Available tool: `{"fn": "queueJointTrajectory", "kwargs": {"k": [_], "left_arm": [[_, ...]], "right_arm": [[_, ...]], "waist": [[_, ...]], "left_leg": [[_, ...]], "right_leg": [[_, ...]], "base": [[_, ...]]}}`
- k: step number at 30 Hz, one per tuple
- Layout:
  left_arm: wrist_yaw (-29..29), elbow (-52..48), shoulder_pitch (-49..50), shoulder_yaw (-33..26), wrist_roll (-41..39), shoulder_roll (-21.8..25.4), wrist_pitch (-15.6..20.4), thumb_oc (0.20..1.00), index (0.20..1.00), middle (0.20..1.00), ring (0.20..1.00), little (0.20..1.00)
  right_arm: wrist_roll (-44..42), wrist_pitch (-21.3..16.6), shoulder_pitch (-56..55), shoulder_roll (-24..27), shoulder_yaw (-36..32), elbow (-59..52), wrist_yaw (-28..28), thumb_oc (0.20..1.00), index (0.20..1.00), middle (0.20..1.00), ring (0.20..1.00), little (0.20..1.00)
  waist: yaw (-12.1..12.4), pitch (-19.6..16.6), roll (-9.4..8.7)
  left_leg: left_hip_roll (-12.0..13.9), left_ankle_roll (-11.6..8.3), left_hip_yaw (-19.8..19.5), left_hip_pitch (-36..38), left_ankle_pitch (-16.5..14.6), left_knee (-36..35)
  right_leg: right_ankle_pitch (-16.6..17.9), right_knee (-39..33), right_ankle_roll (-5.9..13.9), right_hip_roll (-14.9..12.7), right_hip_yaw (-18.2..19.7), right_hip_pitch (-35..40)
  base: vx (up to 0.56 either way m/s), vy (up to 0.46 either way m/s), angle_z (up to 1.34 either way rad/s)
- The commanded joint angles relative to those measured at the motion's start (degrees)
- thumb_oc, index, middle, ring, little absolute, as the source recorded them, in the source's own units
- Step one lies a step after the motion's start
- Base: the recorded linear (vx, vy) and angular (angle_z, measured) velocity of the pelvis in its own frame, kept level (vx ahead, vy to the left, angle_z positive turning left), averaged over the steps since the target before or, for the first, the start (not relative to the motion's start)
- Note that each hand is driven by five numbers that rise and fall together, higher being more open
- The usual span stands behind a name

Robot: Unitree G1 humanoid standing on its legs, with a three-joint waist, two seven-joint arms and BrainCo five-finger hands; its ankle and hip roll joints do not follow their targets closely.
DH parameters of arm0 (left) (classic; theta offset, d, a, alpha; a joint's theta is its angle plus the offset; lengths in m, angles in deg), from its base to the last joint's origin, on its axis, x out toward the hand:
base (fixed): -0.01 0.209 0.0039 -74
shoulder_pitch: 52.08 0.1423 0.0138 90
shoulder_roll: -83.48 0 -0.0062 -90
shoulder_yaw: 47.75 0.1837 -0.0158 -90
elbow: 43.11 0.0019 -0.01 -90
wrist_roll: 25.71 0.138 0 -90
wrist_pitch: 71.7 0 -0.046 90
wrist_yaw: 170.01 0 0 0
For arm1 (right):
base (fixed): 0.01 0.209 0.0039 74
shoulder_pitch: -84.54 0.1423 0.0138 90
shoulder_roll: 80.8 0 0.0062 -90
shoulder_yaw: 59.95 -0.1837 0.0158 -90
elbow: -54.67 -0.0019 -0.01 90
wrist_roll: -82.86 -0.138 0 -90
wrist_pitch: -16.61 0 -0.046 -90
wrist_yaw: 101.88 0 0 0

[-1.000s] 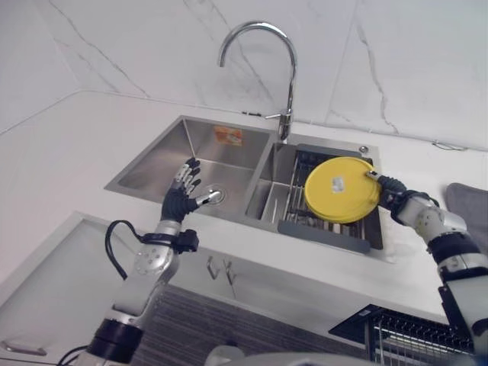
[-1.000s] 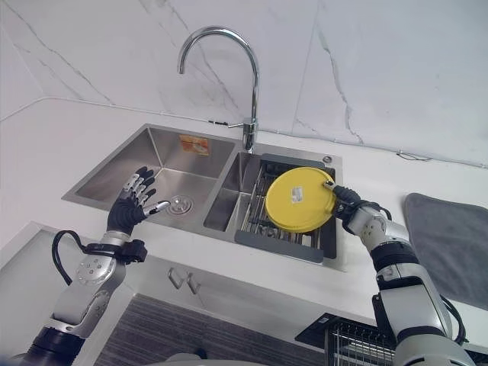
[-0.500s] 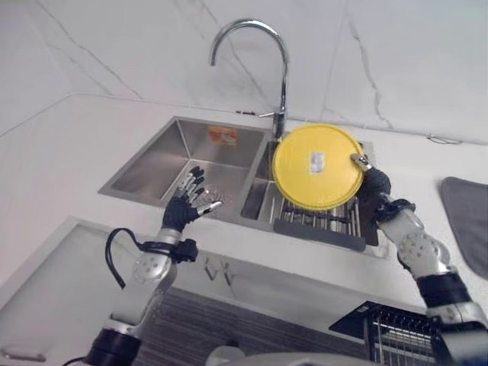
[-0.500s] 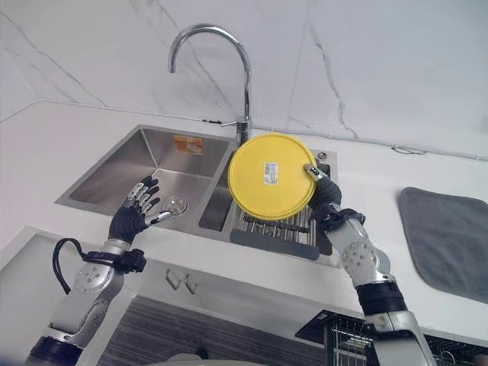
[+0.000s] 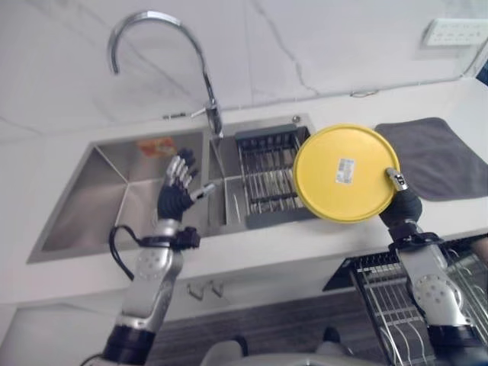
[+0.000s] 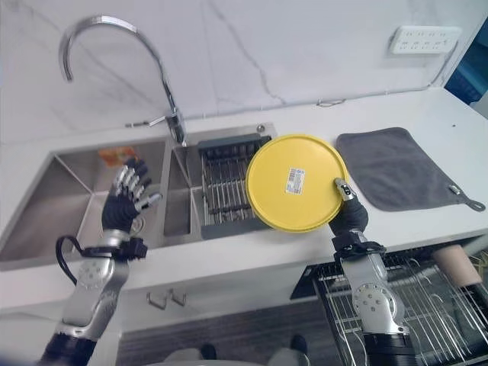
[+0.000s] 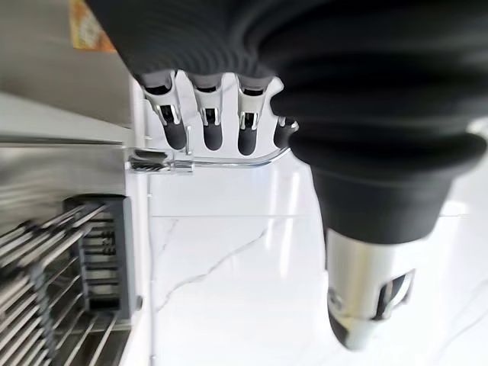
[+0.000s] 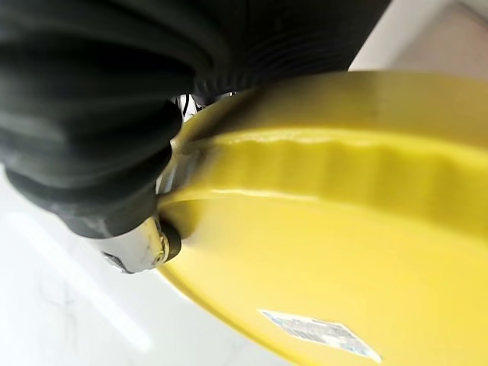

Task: Place the dishes in the dishwasher.

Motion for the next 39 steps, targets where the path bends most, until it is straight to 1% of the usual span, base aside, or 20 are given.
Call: {"fn": "queueJointTrajectory", "kwargs": {"k": [1,2,3,4,7,9,12,13,14,15,17,19,24,26,28,29,30,33,35,39], "left_arm": [[1.22,-6.83,5.15,-4.85,1.59,4.63,5.79,1.0,1.0,1.0,1.0,1.0],[1.93,-7.14,5.51,-5.55,1.19,4.91,6.35,1.0,1.0,1.0,1.0,1.0],[2.07,-7.25,5.75,-6.06,0.64,5.06,7.3,1.0,1.0,1.0,1.0,1.0],[1.89,-7.37,5.99,-6.52,0.44,5.36,8.87,1.0,1.0,1.0,1.0,1.0],[1.85,-8.44,5.4,-5.58,3.15,5.84,10.03,1.0,1.0,1.0,1.0,1.0],[1.32,-8.85,5.22,-4.87,3.85,5.92,9.72,1.0,1.0,1.0,1.0,1.0],[0.38,-8.72,4.95,-4.56,4.21,6.09,9.76,1.0,1.0,1.0,1.0,1.0],[0.07,-8.7,4.58,-4.56,4.6,6.42,9.71,1.0,1.0,1.0,1.0,1.0],[-0.22,-8.72,3.82,-4.52,4.34,6.85,9.26,1.0,1.0,1.0,1.0,1.0],[0.58,-8.65,3.15,-3.77,4.8,6.89,9.06,1.0,1.0,1.0,1.0,1.0],[1.86,-8.86,2.72,-3.46,4.95,6.9,8.19,1.0,1.0,1.0,1.0,1.0],[2.7,-9.56,2.73,-3.18,5.61,6.38,7.36,1.0,1.0,1.0,1.0,1.0],[2.92,-9.43,2.88,-1.54,6.03,4.21,6.7,1.0,1.0,1.0,1.0,1.0],[3.32,-8.87,2.54,-0.58,6.56,3.28,7.22,1.0,1.0,1.0,1.0,1.0],[3.09,-8.76,3.2,-0.57,6.04,2.86,7.54,1.0,1.0,1.0,1.0,1.0],[2.67,-8.73,3.94,-0.81,5.93,2.43,8.01,1.0,1.0,1.0,1.0,1.0],[2.6,-8.86,4.71,-1.15,5.91,2.41,8.31,1.0,1.0,1.0,1.0,1.0],[2.03,-8.53,4.8,-1.21,5.94,2.56,9.15,1.0,1.0,1.0,1.0,1.0],[3.23,-8.45,4.43,-0.66,7.54,2.76,9.56,1.0,1.0,1.0,1.0,1.0],[4.52,-8.64,4.26,-0.6,9.77,3.46,9.56,1.0,1.0,1.0,1.0,1.0]], "right_arm": [[-3.77,-1.18,6.28,-0.28,0.78,-1.41,4.2,0.2,0.2,0.2,0.2,0.2],[-4.34,-1.17,6.29,-0.16,1.41,-1.37,4.49,0.2,0.2,0.2,0.2,0.2],[-4.54,-1.47,6.32,-0.09,1.8,-1.33,4.47,0.2,0.2,0.2,0.2,0.2],[-5.18,-1.95,6.01,0.13,2.15,-1.89,4.31,0.2,0.2,0.2,0.2,0.2],[-7.05,-3.37,4.91,0.45,1.96,-2.52,5.22,0.2,0.2,0.2,0.2,0.2],[-7.95,-4.37,3.77,0.23,1.61,-3.25,5.78,0.2,0.2,0.2,0.2,0.2],[-8.25,-6.13,3.06,-2.18,1.47,-4.25,6.61,0.2,0.2,0.2,0.2,0.2],[-8.11,-6.44,3.08,-2.98,1.28,-4.58,6.54,0.2,0.2,0.2,0.2,0.2],[-8.22,-6.39,2.93,-3.62,0.95,-5.18,6.26,0.2,0.2,0.2,0.2,0.2],[-7.97,-6.59,2.81,-4.11,1.46,-5.85,5.82,0.2,0.2,0.2,0.2,0.2],[-7.99,-5.84,3.48,-3.97,2.0,-6.18,4.87,0.2,0.2,0.2,0.2,0.2],[-7.01,-4.48,4.54,-2.47,1.6,-5.63,4.08,0.2,0.2,0.2,0.2,0.2],[-2.22,-4.91,5.46,-0.14,1.13,-7.89,4.37,0.2,0.2,0.2,0.2,0.2],[-0.89,-5.06,5.74,-0.28,1.21,-9.01,4.17,0.2,0.2,0.2,0.2,0.2],[-0.67,-5.46,5.46,-0.39,1.55,-9.21,3.82,0.2,0.2,0.2,0.2,0.2],[-1.22,-6.62,5.26,-0.1,1.96,-9.28,3.89,0.2,0.2,0.2,0.2,0.2],[-1.39,-7.1,5.35,0.39,2.18,-9.12,3.99,0.2,0.2,0.2,0.2,0.2],[-0.36,-7.66,5.1,0.38,3.13,-8.94,3.93,0.2,0.2,0.2,0.2,0.2],[-0.18,-7.88,5.24,-0.01,3.98,-8.2,5.52,0.2,0.2,0.2,0.2,0.2],[-0.86,-9.02,3.97,0.08,2.85,-8.78,9.07,0.2,0.2,0.2,0.2,0.2]], "waist": [[4.86,-0.14,0.43],[5.12,0.16,0.46],[5.23,0.29,0.71],[5.06,0.25,1.21],[4.73,-0.02,1.14],[4.7,-0.4,0.78],[5.91,-0.74,0.58],[5.95,-0.97,0.59],[5.81,-1.52,0.51],[5.67,-1.9,0.23],[5.34,-2.26,0.31],[4.49,-2.7,0.33],[3.37,-2.98,0.15],[3.21,-2.05,-0.02],[3.07,-1.69,-0.31],[3.49,-1.44,-0.71],[3.92,-1.48,-0.63],[3.72,-2.11,0.58],[3.7,-1.96,0.86],[4.7,-1.89,-0.3]], "left_leg": [[2.51,-3.07,-3.41,13.7,-0.39,-12.15],[2.06,-2.66,-2.27,14.1,-0.49,-12.54],[1.94,-2.27,-1.65,14.22,-0.58,-12.6],[1.53,-1.3,-1.26,13.97,-0.34,-12.6],[1.35,0.58,-1.11,12.95,0.02,-12.6],[1.2,1.32,-1.38,12.13,0.58,-12.6],[2.2,1.25,0.01,11.27,1.69,-12.6],[3.01,0.95,0.37,10.98,2.06,-12.6],[4.04,0.48,1.1,10.34,2.69,-12.6],[4.75,-0.12,1.91,10.02,2.88,-12.58],[7.03,-1.8,4.24,10.27,3.61,-12.55],[9.72,-3.54,6.11,10.05,4.71,-12.6],[15.37,-7.62,8.1,7.29,9.0,-12.6],[16.41,-8.33,9.06,5.89,9.63,-10.25],[16.24,-8.2,9.88,4.21,8.94,-5.34],[12.02,-6.26,9.44,2.14,5.0,-0.38],[9.26,-5.13,8.5,1.78,3.27,0.45],[3.92,-3.12,8.86,3.24,2.48,-3.58],[3.39,-2.45,7.35,5.5,3.14,-6.98],[2.06,-0.91,3.17,8.36,3.21,-10.81]], "right_leg": [[8.7,-0.5,2.82,0.12,-5.66,-4.02],[8.04,0.84,2.73,0.85,-7.83,-4.14],[6.47,2.03,2.24,2.0,-8.4,-4.16],[4.12,3.8,1.29,4.31,-8.83,-3.96],[0.59,7.78,-0.25,5.97,-8.27,-3.07],[0.27,9.94,-0.52,5.99,-7.48,-2.23],[2.26,12.53,0.15,2.16,-8.54,0.5],[2.42,12.26,0.48,1.39,-7.99,1.58],[0.0,9.51,0.49,2.23,-6.97,3.71],[0.15,6.9,0.7,2.5,-6.9,4.5],[-2.57,0.63,0.6,4.63,-8.26,6.13],[-3.95,-5.08,-0.17,8.19,-7.14,7.36],[-6.02,-6.1,-3.65,13.74,-3.75,5.89],[-6.26,-6.1,-4.48,14.47,-3.24,5.6],[-6.26,-6.1,-5.1,14.65,-3.08,5.83],[-6.25,-6.1,-5.34,14.31,-3.35,6.04],[-6.29,-6.1,-5.33,14.29,-3.14,6.18],[-6.05,-6.1,-4.83,14.98,-2.63,6.02],[-6.01,-5.32,-4.52,15.11,-2.51,5.9],[-7.85,0.51,-3.49,14.42,-3.86,5.28]], "base": [[-0.15,0.313,-0.16],[-0.15,0.279,-1.08],[-0.21,0.245,-1.26],[-0.2,0.197,-1.04],[-0.21,0.06,-0.35],[-0.14,-0.094,-0.22],[-0.17,-0.3,-0.29],[-0.2,-0.484,-0.5],[-0.2,-0.546,-0.57],[-0.16,-0.567,-0.3],[-0.1,-0.532,-0.61],[-0.12,-0.527,-1.06],[-0.1,-0.423,-0.61],[-0.11,-0.303,-0.14],[-0.06,-0.222,-0.1],[-0.01,-0.162,-0.08],[0.02,-0.079,0.11],[0.09,0.135,-0.19],[0.1,0.213,0.33],[0.13,0.265,-0.02]]}}
